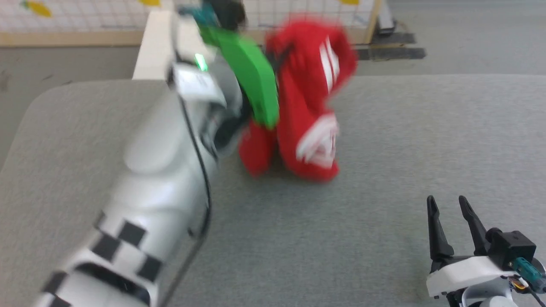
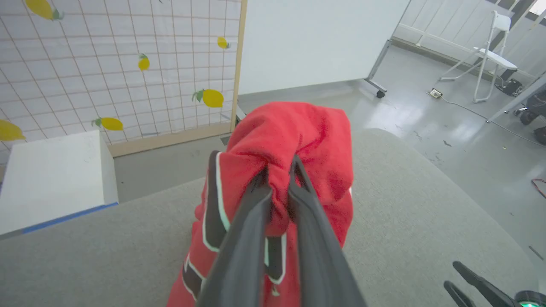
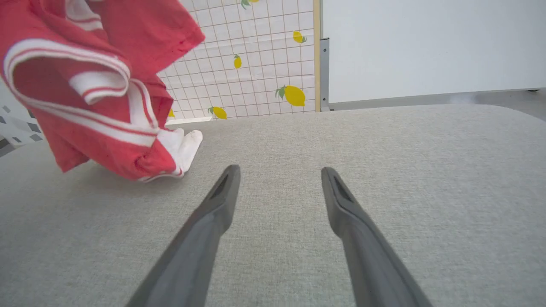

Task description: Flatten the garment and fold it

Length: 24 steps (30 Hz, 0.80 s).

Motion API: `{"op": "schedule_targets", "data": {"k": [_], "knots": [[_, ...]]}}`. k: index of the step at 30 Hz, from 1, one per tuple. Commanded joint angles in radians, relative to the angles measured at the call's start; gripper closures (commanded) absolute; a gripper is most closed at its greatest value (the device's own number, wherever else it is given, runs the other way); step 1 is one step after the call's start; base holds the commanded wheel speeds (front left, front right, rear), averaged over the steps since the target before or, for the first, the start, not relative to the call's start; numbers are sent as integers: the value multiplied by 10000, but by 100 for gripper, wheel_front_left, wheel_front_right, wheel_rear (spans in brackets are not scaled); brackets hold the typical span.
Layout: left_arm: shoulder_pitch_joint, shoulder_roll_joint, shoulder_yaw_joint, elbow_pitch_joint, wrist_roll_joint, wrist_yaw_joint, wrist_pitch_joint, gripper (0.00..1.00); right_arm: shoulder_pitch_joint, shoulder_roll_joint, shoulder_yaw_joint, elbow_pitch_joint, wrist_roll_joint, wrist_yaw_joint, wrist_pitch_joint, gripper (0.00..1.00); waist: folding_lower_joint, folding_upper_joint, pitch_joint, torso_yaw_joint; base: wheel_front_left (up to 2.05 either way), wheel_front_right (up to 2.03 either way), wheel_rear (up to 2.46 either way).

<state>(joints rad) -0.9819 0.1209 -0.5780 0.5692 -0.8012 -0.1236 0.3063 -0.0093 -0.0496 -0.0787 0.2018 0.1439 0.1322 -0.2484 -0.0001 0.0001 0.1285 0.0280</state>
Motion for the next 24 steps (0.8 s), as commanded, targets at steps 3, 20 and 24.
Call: {"op": "schedule_targets", "data": {"k": [3, 20, 24], "knots": [[1272, -159, -882, 292, -280, -70, 243, 100, 230, -6, -54, 39, 69, -15, -114, 0, 1, -1, -624, -775, 0, 0, 0], [4291, -220, -712, -301, -2536, 156, 423, 0, 651, -6, -315, 42, 170, -15, -132, 0, 1, -1, -1127, -476, 0, 0, 0], [4272, 299, 502, -1293, -2547, 595, -1144, 0, 697, -6, -284, 32, 231, -15, -132, 0, 1, -1, -1286, -190, 0, 0, 0]]}}
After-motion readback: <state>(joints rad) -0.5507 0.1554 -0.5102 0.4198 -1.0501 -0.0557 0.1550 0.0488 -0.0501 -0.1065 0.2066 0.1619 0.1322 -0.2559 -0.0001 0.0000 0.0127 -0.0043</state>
